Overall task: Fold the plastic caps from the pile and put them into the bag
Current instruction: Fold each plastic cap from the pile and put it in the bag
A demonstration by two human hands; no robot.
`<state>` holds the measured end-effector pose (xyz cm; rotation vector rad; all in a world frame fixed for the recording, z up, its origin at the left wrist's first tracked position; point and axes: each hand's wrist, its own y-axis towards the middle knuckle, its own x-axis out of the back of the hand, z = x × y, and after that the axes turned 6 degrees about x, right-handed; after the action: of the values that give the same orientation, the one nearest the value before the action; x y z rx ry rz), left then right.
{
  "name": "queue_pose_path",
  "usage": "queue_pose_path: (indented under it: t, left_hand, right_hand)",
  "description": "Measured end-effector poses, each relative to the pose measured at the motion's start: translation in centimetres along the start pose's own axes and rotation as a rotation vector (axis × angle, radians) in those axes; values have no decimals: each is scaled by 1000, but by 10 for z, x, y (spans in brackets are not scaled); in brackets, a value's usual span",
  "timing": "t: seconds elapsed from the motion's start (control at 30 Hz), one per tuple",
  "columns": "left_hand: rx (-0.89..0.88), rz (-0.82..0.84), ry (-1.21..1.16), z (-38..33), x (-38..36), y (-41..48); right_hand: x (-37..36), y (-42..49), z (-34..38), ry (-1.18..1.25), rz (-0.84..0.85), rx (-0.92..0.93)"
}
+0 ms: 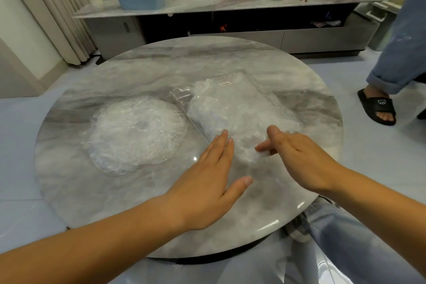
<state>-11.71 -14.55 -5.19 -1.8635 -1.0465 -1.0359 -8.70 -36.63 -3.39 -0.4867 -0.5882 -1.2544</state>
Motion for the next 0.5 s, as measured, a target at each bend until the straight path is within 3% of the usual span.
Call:
queue_pose_path:
  t: [0.1,0.23,0.3,0.5]
  left_hand:
    - [-37,-10,-23,4,0,-3]
    - [-47,-10,-40,7,-1,-7]
    - [-52,-11,-58,8,-1,-9]
    - [-98,41,-105,11,2,-13]
  right_hand:
    - [-10,7,9,128,48,-42]
    - [-20,24,18,761,-30,-292]
    - [-22,28,21,991,-12,-315]
    - [-39,47,25,1257,-107,-346]
